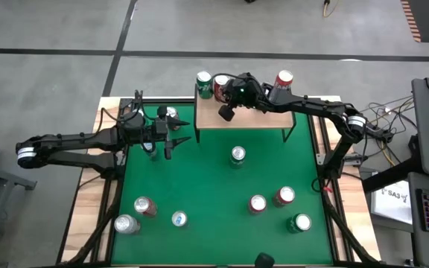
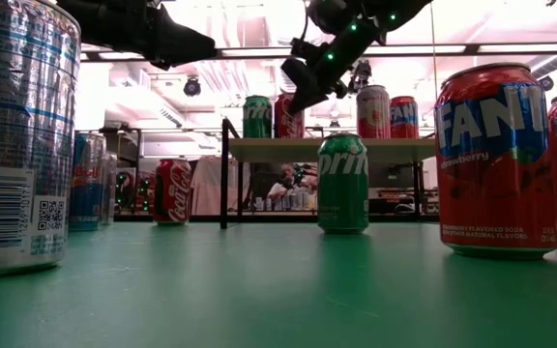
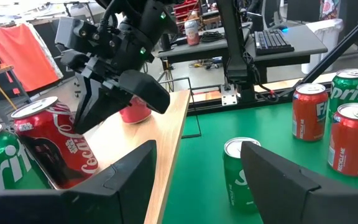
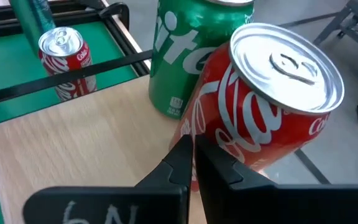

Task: Place canned beverage on shelf
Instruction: Put the middle red soda can on the shelf, then put the middle blue soda can on the shelf

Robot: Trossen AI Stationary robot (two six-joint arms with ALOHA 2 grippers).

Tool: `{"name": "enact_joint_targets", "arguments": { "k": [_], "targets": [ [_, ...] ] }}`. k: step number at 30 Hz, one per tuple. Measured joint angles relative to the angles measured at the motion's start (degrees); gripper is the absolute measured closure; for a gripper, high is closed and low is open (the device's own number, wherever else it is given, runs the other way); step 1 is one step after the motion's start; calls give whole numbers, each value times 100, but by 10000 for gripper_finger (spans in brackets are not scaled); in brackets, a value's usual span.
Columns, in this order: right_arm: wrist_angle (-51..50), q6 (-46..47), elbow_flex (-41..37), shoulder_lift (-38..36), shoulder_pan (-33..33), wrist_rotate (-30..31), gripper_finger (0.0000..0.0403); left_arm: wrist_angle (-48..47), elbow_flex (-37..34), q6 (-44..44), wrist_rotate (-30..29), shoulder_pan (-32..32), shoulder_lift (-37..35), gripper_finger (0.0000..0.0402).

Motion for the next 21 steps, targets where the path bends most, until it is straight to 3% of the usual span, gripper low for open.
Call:
{"name": "enact_joint_targets", "arguments": {
  "k": [12, 21],
  "targets": [
    [-24, 2, 0, -3, -39, -8, 392, 2, 0, 1, 0, 1, 0, 183],
    [-990, 440, 0, -478, 326, -1054, 392, 232, 43, -524, 20, -130, 0, 183]
  ]
}}
